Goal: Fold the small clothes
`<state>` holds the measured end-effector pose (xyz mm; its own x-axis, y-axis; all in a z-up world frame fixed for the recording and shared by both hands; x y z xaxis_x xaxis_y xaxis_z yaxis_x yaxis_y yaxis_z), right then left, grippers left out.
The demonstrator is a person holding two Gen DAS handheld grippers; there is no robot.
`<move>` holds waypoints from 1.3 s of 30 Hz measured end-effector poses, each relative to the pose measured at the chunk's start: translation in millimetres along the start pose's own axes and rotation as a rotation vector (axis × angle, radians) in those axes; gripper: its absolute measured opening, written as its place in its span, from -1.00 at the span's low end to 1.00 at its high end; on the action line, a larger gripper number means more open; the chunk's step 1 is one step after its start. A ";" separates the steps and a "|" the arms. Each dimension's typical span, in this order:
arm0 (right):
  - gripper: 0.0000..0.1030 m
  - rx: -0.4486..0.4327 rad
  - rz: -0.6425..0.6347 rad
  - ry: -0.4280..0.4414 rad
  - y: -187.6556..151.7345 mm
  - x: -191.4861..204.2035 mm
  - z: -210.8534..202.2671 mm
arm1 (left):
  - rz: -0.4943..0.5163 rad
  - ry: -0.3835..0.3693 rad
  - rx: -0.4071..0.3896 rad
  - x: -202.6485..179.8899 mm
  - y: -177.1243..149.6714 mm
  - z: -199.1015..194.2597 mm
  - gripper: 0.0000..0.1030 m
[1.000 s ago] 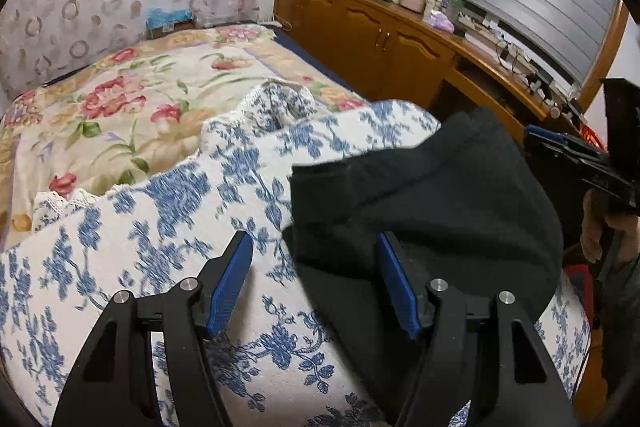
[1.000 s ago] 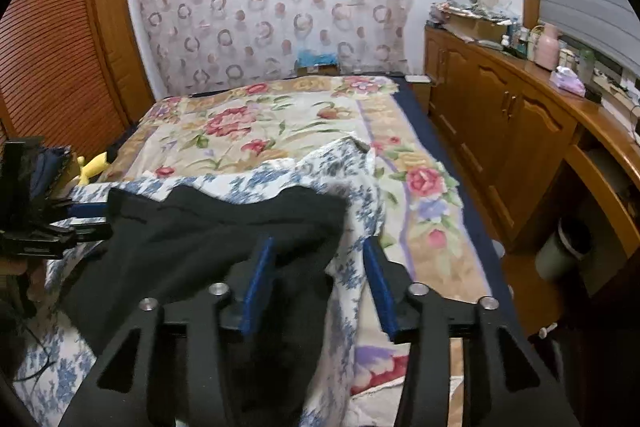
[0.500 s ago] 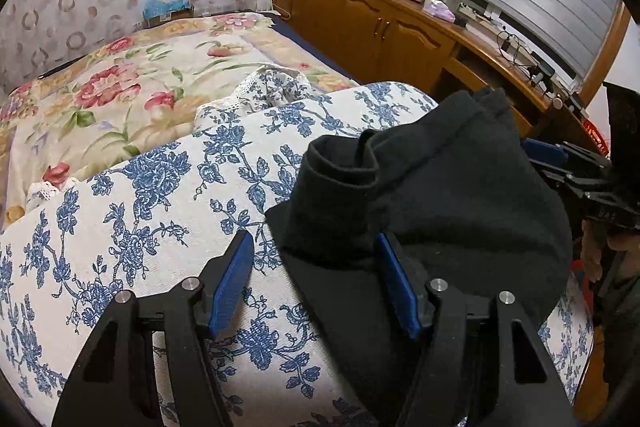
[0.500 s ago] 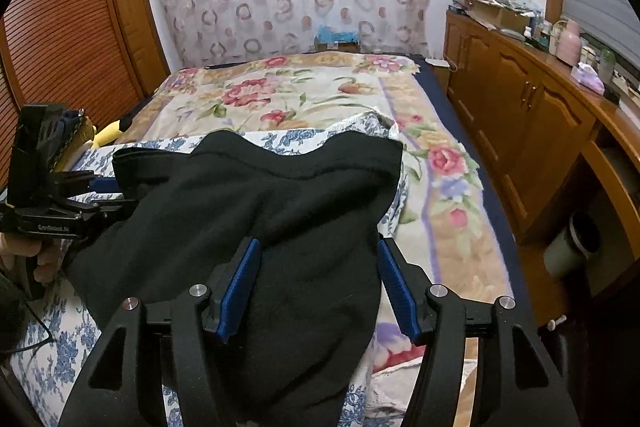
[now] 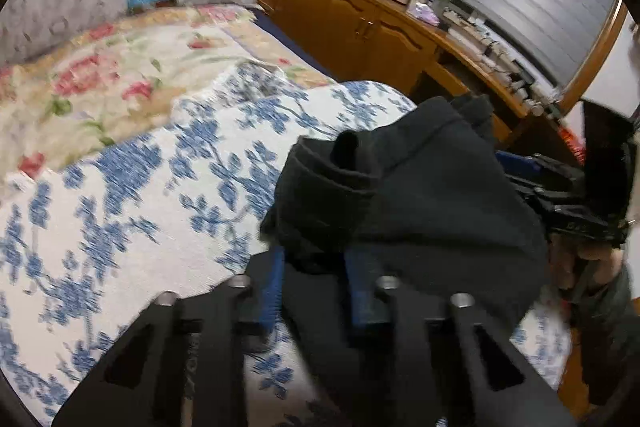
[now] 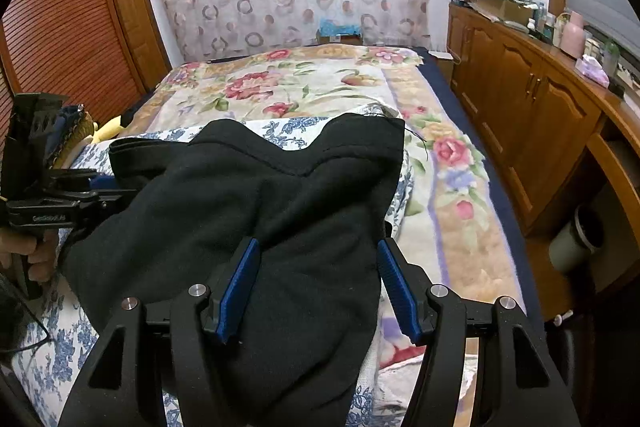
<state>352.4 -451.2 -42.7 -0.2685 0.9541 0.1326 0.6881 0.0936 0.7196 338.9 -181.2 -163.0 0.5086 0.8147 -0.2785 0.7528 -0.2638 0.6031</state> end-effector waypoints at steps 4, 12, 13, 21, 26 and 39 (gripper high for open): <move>0.23 0.002 0.002 0.009 0.2 0.3 -0.5 | 0.032 -0.009 -0.058 -10.2 5.8 -22.4 -0.74; 0.27 -0.012 -0.019 0.054 3.4 16.7 -5.5 | 0.032 0.020 -0.199 2.1 15.2 -94.9 -0.80; 0.30 -0.009 -0.023 0.062 3.2 20.3 -3.9 | 0.029 0.034 -0.190 8.6 12.2 -95.9 -0.80; 0.35 0.014 -0.019 -0.006 7.4 14.6 15.3 | 0.025 0.052 -0.129 16.4 4.0 -61.9 -0.80; 0.35 0.027 0.041 -0.025 6.8 7.1 17.9 | 0.033 0.050 -0.118 15.9 9.3 -49.8 -0.79; 0.34 0.072 0.095 0.076 10.3 6.1 30.1 | -0.010 0.057 -0.005 23.8 -11.7 -16.9 -0.21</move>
<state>378.1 -435.8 -55.0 -0.2483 0.9357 0.2507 0.7586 0.0269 0.6511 335.2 -150.0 -164.0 0.4766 0.8453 -0.2415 0.7553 -0.2532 0.6044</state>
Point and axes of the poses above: each gripper's, at about its wrist camera, not at the fingertips, and z roughly the way its jaws point, x to its left, y to its top, the point moved 9 cm from there along z, roughly the way its jaws point, and after that the axes turned 5 degrees about z, right-handed, at the moved point
